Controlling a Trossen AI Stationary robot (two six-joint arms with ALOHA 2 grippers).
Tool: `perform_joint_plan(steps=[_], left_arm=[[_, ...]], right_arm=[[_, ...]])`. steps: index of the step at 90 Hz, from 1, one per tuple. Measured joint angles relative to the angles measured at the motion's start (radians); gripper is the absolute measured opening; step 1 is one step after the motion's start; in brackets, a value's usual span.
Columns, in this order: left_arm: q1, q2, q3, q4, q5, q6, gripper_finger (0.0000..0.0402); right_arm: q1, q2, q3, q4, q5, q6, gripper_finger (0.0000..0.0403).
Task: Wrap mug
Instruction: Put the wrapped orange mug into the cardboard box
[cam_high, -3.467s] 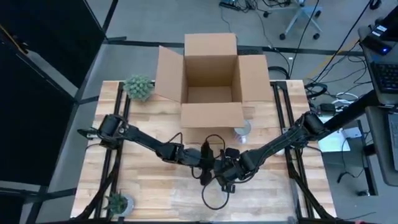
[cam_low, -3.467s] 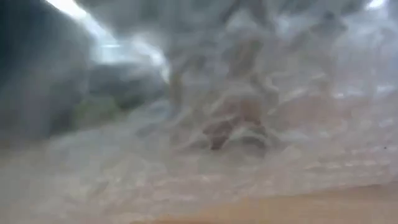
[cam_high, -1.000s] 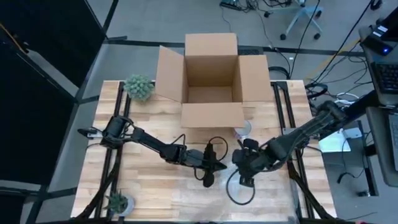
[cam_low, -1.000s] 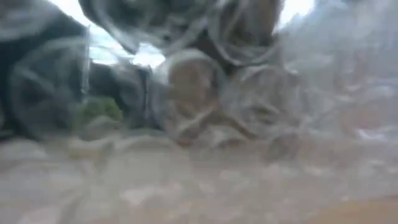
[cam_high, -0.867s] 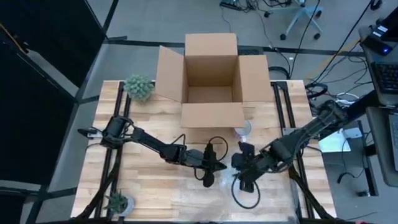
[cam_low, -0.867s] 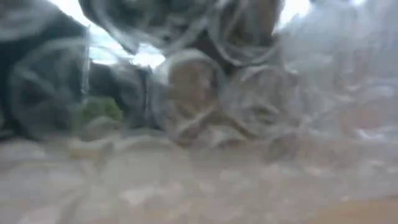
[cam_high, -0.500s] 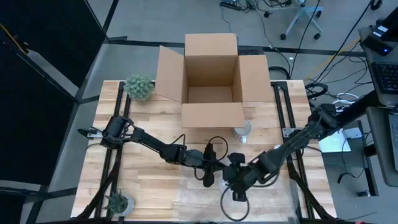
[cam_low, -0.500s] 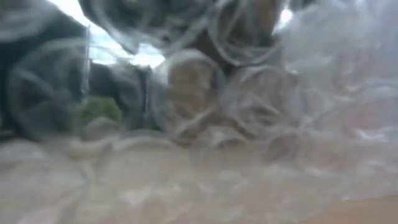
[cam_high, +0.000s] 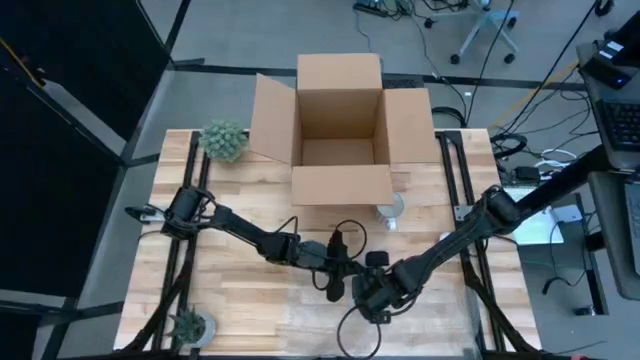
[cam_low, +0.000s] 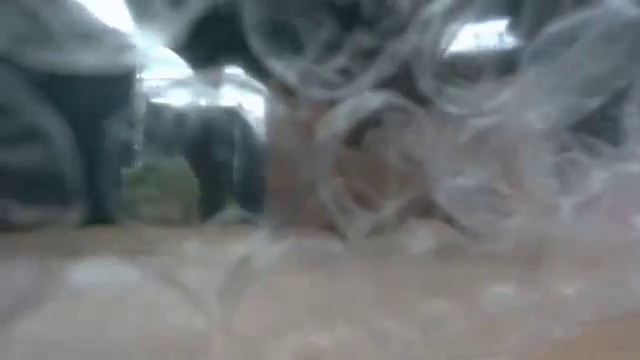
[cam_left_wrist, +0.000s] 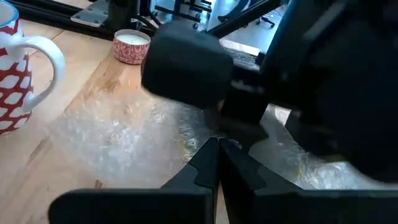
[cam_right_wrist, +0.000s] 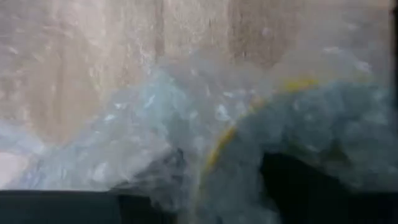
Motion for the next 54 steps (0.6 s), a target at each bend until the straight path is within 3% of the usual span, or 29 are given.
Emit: perform_joint_plan(steps=[30,38,49,54], left_arm=[[0.0,0.0,-0.001,-0.001,-0.001,0.001,0.0],[-0.001,0.0,-0.001,0.006,0.002,0.0,0.0],[0.0,0.001,0.0,0.017,0.009,0.0,0.0],[-0.003,0.002,-0.001,0.027,0.009,0.0,0.0]], right_arm=[[-0.002,0.013,-0.002,-0.009,-0.012,-0.097,0.0149],[-0.003,0.013,-0.004,-0.006,-0.025,-0.094,0.0113],[-0.003,0.012,-0.002,0.002,-0.041,-0.097,0.0035],[-0.003,0.012,0.005,-0.007,-0.043,-0.102,0.0025]])
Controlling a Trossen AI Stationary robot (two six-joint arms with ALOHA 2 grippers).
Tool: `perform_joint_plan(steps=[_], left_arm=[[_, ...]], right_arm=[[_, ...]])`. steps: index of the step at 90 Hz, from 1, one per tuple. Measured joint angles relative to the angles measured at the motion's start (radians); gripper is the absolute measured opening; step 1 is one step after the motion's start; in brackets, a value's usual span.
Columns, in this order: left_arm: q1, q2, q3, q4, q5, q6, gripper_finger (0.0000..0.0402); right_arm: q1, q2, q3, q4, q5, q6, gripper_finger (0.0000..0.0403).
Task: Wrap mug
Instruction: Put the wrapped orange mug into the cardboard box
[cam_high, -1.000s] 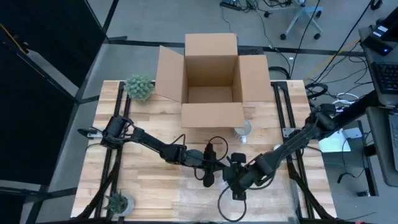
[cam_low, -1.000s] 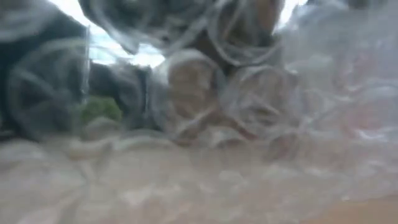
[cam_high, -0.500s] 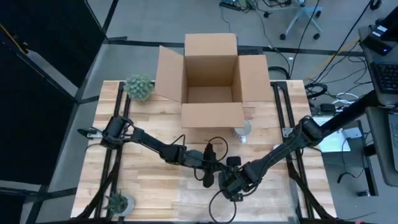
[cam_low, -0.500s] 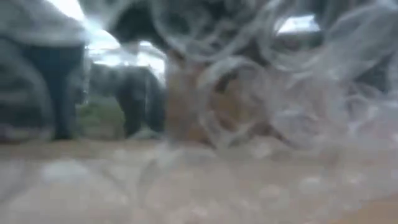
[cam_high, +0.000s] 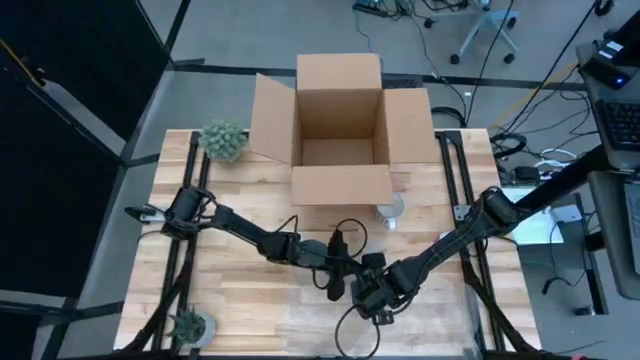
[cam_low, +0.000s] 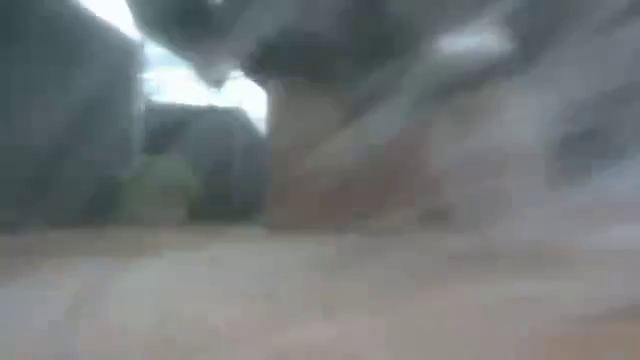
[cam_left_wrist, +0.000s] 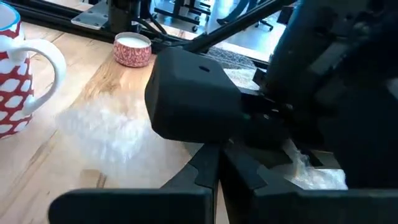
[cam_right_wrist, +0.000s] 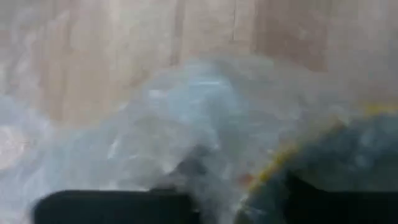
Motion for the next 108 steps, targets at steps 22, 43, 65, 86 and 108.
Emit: perform_joint_plan(steps=[22,43,65,86,108], left_arm=[[-0.014,-0.017,-0.003,0.025,0.018,0.001,0.0],[-0.03,-0.144,0.0,-0.04,0.024,0.053,0.0],[-0.039,-0.291,-0.001,-0.296,0.029,0.059,0.0],[-0.044,-0.385,-0.003,-0.615,-0.079,0.052,0.0],[-0.059,-0.407,-0.005,-0.786,-0.116,0.05,0.0]], right_arm=[[0.002,-0.002,0.124,-0.122,-0.007,-0.031,0.0025],[0.026,-0.041,0.287,-0.295,0.027,-0.031,0.0022],[0.031,-0.05,0.53,-0.5,0.058,-0.073,0.0021],[0.02,-0.057,0.793,-0.543,0.081,-0.17,0.0021],[-0.043,-0.066,1.039,-0.601,0.123,-0.289,0.002]])
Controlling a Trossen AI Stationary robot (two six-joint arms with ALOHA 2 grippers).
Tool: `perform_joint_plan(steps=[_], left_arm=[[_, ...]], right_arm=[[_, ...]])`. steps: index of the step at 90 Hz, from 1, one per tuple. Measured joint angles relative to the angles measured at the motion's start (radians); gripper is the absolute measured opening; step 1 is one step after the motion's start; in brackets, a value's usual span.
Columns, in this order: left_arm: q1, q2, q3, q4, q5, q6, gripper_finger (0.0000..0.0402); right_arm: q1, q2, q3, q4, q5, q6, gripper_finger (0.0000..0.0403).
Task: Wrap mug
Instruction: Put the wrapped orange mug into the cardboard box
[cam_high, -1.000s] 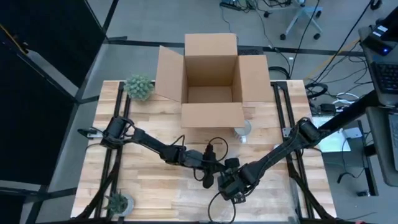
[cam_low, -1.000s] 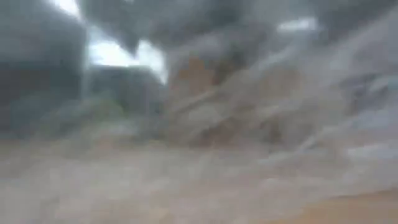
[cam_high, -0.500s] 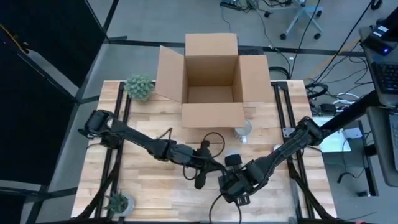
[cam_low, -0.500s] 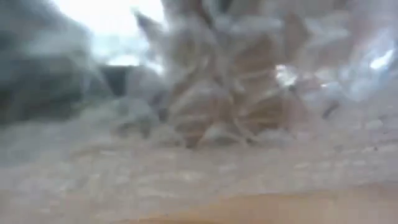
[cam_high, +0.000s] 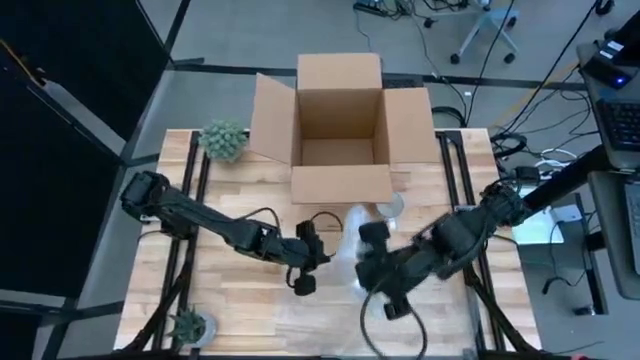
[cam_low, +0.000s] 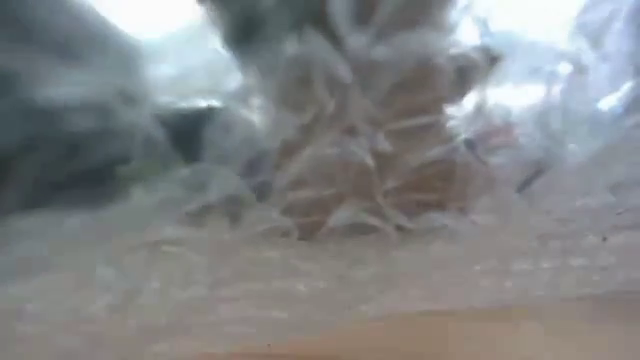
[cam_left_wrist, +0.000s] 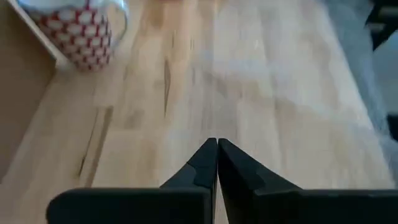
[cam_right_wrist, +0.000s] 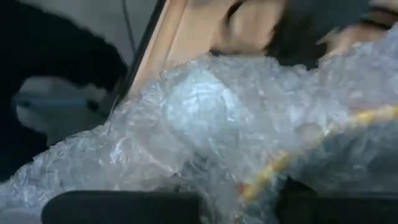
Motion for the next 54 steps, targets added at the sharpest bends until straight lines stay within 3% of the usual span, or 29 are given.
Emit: perform_joint_plan(steps=[27,40,54], left_arm=[[-0.012,0.057,-0.059,-0.02,-0.023,-0.048,0.0],[-0.011,0.082,-0.093,0.008,-0.027,-0.052,0.0],[-0.008,0.118,-0.107,0.055,-0.031,-0.03,0.0]], right_arm=[[-0.274,-0.131,-0.024,0.1,0.001,-0.153,0.002],[-0.395,-0.156,-0.023,0.191,-0.05,-0.201,0.002],[-0.579,-0.121,-0.024,0.184,0.016,-0.237,0.002]])
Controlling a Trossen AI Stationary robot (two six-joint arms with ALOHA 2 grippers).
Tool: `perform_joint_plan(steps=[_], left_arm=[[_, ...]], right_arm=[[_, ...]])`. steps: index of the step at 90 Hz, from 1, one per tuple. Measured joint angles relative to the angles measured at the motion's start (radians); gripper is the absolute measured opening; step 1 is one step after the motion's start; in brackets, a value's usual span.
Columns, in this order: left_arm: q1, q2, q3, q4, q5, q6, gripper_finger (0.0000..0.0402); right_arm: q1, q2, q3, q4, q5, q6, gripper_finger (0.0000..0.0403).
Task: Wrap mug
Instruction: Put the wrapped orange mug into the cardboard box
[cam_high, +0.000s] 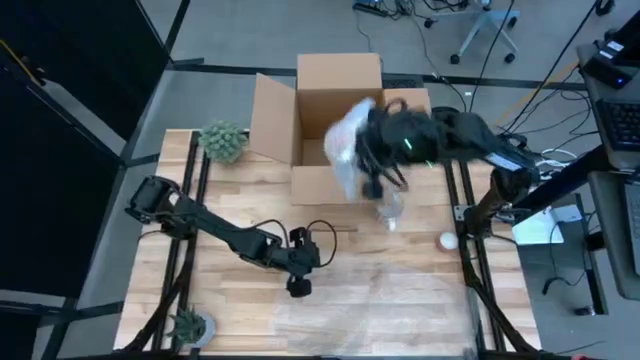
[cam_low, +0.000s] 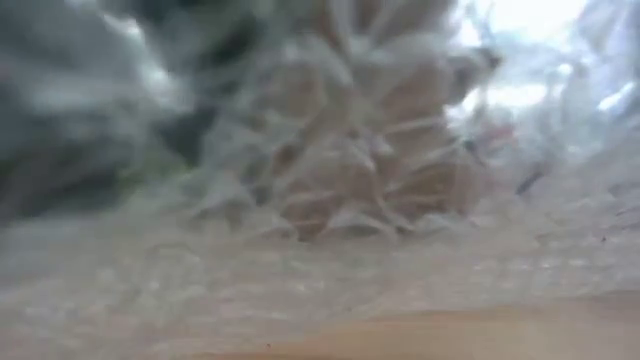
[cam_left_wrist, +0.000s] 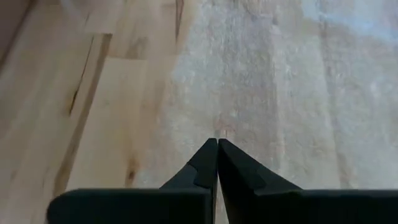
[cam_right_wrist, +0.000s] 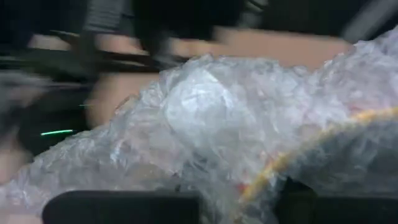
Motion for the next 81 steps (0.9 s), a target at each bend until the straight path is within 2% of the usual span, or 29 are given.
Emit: perform_joint_plan(steps=[5,9,21,33,51,63,81], left_arm=[[0.0,0.014,-0.001,0.002,0.0,0.036,0.0],[0.0,0.021,-0.001,0.008,0.0,0.055,0.0],[-0.002,0.023,-0.001,0.018,0.0,0.066,0.0],[-0.001,0.023,-0.001,0.017,0.0,0.088,0.0],[-0.003,0.023,-0.001,0.015,0.001,0.093,0.0],[-0.003,0.023,-0.001,0.015,0.001,0.093,0.0],[-0.003,0.022,-0.001,0.014,0.002,0.093,0.0]], right_arm=[[-0.056,0.027,-0.001,-0.003,0.054,-0.044,0.0019],[-0.096,0.045,-0.001,0.0,0.058,-0.073,0.0019],[-0.229,0.12,0.0,0.033,-0.026,-0.075,0.0019],[-0.302,0.212,-0.001,0.047,-0.034,-0.033,0.0019],[-0.359,0.375,-0.001,0.098,-0.035,0.059,0.0019],[-0.366,0.469,0.0,0.132,-0.091,0.087,0.0019],[-0.372,0.585,-0.003,0.154,-0.084,0.105,0.0027]])
